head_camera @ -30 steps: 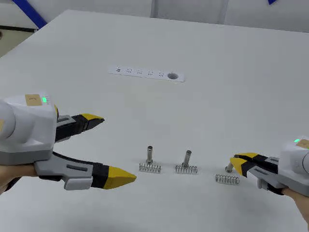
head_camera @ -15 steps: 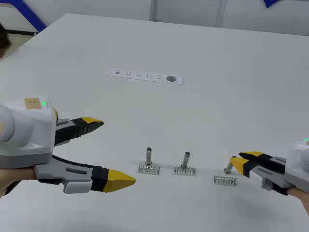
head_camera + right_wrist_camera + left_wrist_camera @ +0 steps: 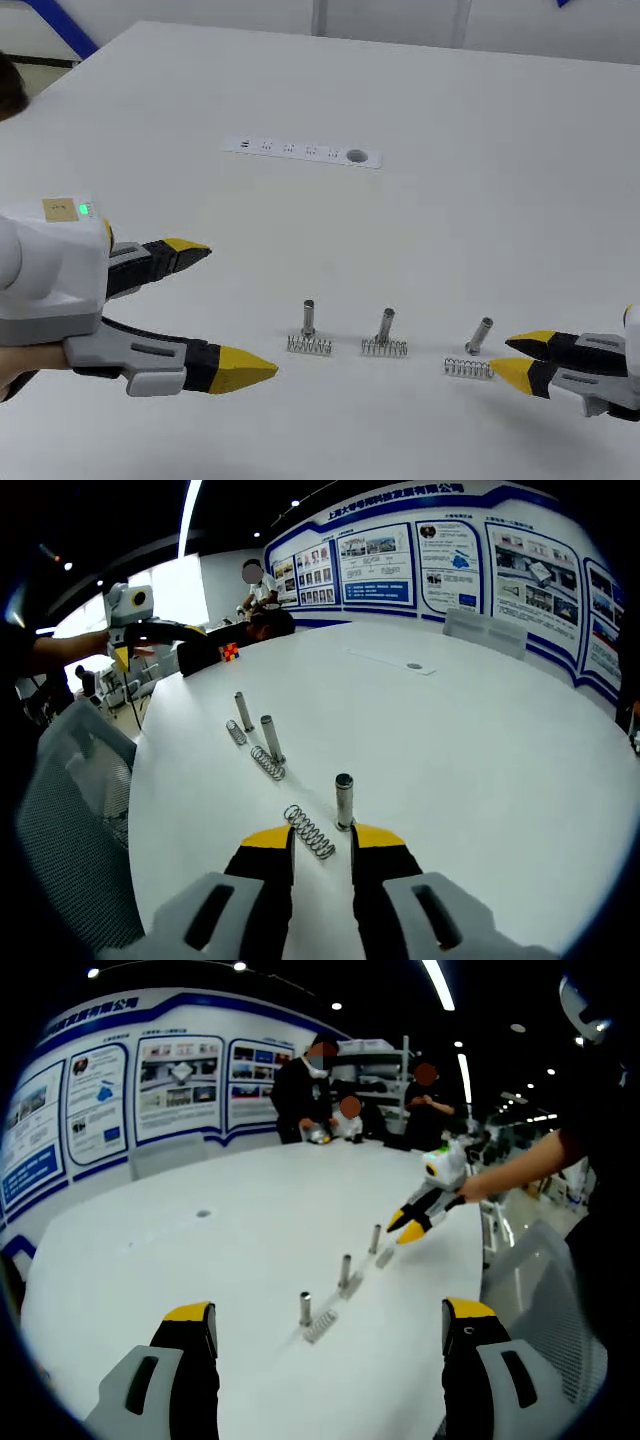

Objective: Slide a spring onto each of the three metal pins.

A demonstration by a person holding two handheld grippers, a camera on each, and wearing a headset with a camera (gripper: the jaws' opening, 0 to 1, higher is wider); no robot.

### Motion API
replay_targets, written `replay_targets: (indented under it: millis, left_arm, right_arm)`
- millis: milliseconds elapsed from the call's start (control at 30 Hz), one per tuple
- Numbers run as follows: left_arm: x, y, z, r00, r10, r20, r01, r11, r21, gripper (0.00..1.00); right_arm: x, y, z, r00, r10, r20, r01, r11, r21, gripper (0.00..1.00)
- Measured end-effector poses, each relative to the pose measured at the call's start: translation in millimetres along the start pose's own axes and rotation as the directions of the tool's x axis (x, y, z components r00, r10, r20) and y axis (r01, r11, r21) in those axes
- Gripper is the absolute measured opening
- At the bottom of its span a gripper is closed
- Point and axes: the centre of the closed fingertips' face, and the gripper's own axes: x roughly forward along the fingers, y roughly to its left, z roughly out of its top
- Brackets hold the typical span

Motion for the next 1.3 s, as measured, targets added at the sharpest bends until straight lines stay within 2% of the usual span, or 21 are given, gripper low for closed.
replay_targets:
  millis: [267,333,433,600,633,700,867,1000,1133,1300]
  left_arm:
    - [-0.2,3.7,-0.4,1.0,0.006,-0.007,-0.006,1.0,-0.004,0.95]
    - [-0.3,4.2,-1.6,0.9999,0.007,-0.012,-0.007,1.0,-0.004,0.95]
    - [0.2,4.4,-2.5,0.9999,0.006,-0.015,-0.006,1.0,-0.007,0.95]
    - [2.0,4.0,-4.1,0.9997,0.002,-0.024,-0.002,1.0,-0.007,0.95]
    - [2.2,3.8,-3.9,0.9997,0.002,-0.024,-0.002,1.0,-0.007,0.95]
    - [2.7,3.7,-3.3,0.9998,0.002,-0.022,-0.002,1.0,-0.007,0.95]
    - [4.0,2.5,-2.7,0.9997,-0.003,-0.022,0.002,1.0,-0.005,0.95]
    - [3.8,1.4,-2.1,0.9998,-0.003,-0.019,0.003,1.0,-0.004,0.95]
    - [2.0,1.3,-2.8,0.9998,0.0,-0.018,0.0,1.0,0.0,0.95]
    - [-1.3,1.4,1.0,1.0,0.004,-0.008,-0.004,1.0,-0.001,0.95]
  right_arm:
    - [16.1,7.0,-9.8,0.9953,0.07,-0.067,-0.073,0.996,-0.049,0.23]
    - [18.2,6.1,-11.8,0.9939,0.074,-0.082,-0.079,0.995,-0.065,0.23]
    - [21.0,6.2,-12.6,0.9926,0.091,-0.081,-0.095,0.994,-0.052,0.22]
    - [25.5,10.8,-26.3,0.9821,0.122,-0.144,-0.137,0.986,-0.1,0.21]
    - [26.4,9.4,-25.3,0.9846,0.114,-0.133,-0.13,0.984,-0.122,0.2]
    - [29.2,11.3,-25.7,0.9844,0.117,-0.132,-0.13,0.986,-0.099,0.18]
    - [28.8,12.6,-27.3,0.9836,0.12,-0.135,-0.135,0.984,-0.115,0.12]
    - [27.1,12.4,-27.2,0.9843,0.112,-0.136,-0.13,0.983,-0.131,0.12]
    - [27.4,10.9,-26.9,0.9833,0.09,-0.158,-0.114,0.982,-0.15,0.11]
    - [22.4,12.3,-24.0,0.9843,0.079,-0.158,-0.101,0.986,-0.136,0.11]
